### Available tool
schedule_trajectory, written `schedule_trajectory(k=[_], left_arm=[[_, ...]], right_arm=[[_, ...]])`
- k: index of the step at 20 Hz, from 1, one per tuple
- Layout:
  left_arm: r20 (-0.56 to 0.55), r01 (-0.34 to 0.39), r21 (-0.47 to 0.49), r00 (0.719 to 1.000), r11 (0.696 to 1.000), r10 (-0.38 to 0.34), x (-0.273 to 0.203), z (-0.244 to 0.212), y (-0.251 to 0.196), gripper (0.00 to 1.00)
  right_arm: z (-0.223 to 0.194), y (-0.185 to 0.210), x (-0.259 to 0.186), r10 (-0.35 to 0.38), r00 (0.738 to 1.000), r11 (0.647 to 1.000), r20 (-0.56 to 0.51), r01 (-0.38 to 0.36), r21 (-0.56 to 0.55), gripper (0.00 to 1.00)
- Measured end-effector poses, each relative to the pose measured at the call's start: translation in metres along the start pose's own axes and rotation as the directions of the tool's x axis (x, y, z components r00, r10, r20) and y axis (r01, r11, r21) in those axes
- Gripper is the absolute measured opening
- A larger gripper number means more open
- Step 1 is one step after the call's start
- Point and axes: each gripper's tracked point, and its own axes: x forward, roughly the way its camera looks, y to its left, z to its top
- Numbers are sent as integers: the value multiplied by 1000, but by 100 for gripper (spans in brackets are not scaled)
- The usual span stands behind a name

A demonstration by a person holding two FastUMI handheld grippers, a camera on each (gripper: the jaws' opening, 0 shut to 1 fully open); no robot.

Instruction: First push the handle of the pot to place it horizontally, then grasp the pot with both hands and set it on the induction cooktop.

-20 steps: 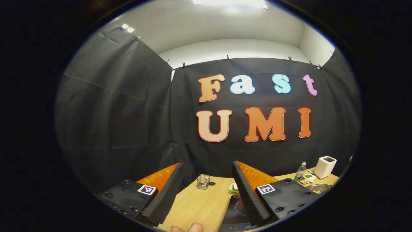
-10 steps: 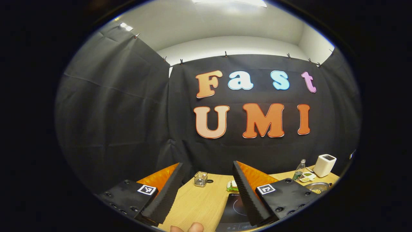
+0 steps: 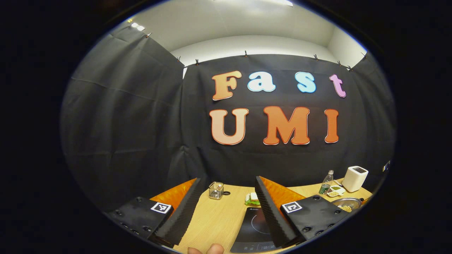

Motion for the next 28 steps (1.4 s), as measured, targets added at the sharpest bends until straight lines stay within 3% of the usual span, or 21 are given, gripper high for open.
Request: schedule_trajectory(k=[10, 15, 20, 24, 25, 27, 28], left_arm=[[-89, 91, -32, 992, 995, -93, 1, -51, -53, 99], [-129, 138, 24, 983, 990, -133, -2, -85, -92, 99], [-215, 250, -77, 941, 965, -261, -11, -125, -156, 98], [-262, 306, -102, 910, 946, -323, -18, -149, -198, 98], [-279, 323, -111, 898, 940, -341, -19, -157, -208, 99], [-320, 359, -129, 868, 925, -381, -23, -173, -231, 98], [-341, 372, -136, 853, 918, -396, -25, -181, -241, 98]], right_arm=[[7, -5, 8, 10, 1000, 1000, 6, -10, -13, 0], [7, -6, 8, 16, 1000, 1000, 6, -16, 1, 0], [19, -20, 0, -41, 998, 999, 56, 43, -24, 0], [24, -14, -13, -11, 996, 1000, 85, 10, 12, 0], [26, -14, -13, -8, 996, 1000, 94, 6, 22, 3], [30, -11, -14, 0, 994, 1000, 111, -2, 25, 20], [32, -10, -13, 0, 993, 1000, 119, -3, 25, 24]])
